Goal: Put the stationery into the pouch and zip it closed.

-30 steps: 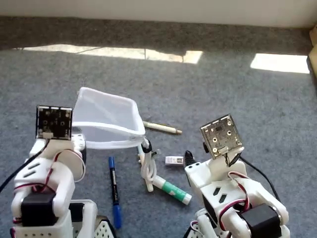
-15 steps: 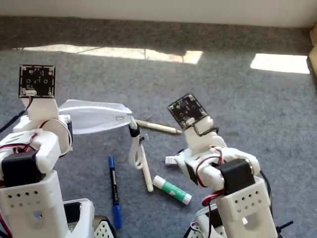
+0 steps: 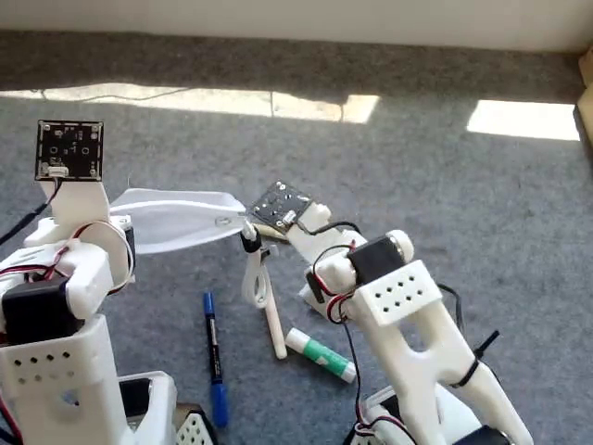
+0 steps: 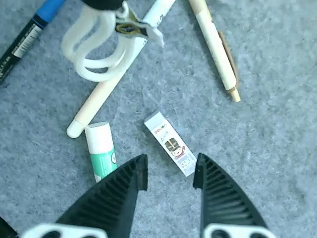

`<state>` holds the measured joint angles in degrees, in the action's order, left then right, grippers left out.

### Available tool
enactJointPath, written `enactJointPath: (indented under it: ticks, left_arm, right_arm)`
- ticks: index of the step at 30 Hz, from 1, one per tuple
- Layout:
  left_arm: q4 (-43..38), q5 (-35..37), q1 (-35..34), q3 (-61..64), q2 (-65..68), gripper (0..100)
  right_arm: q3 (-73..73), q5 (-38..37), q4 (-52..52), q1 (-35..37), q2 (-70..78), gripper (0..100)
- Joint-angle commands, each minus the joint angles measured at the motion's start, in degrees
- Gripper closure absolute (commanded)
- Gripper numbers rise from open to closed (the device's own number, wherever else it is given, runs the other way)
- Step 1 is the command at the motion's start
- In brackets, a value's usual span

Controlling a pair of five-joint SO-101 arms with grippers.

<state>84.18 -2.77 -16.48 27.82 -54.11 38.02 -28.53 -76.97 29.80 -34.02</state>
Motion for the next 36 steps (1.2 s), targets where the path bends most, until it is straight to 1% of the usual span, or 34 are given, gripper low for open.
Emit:
enactJointPath:
  ticks: [1,5,8,11,17,20,24,36]
  left_arm:
    - [0.09,0.44,-0.31,-2.51,0.48,99]
    - [0.09,0.44,-0.31,-2.33,0.48,99]
    - [0.09,0.44,-0.31,-1.89,0.48,99]
    - [0.09,0.44,-0.31,-1.8,0.48,99]
    - [0.09,0.44,-0.31,-1.8,0.48,99]
    - [0.09,0.44,-0.31,-1.8,0.48,99]
    - [0.09,0.44,-0.31,-1.8,0.48,99]
    - [0.09,0.44,-0.4,-1.89,0.48,99]
  right_arm:
    - [-0.04,-2.99,4.35,1.89,2.07,84.7]
    - [4.97,-6.15,10.68,2.07,4.26,84.7]
    - [7.96,-7.21,15.08,1.98,5.32,84.4]
    - [9.19,-8.7,17.54,1.71,7.52,84.4]
    - [9.27,-9.05,21.76,1.1,15.25,84.3]
    - [9.1,-9.05,21.85,1.01,18.15,84.3]
    - [9.36,-9.05,21.41,0.04,17.27,84.3]
    - [9.54,-8.7,10.59,-0.75,-0.48,84.3]
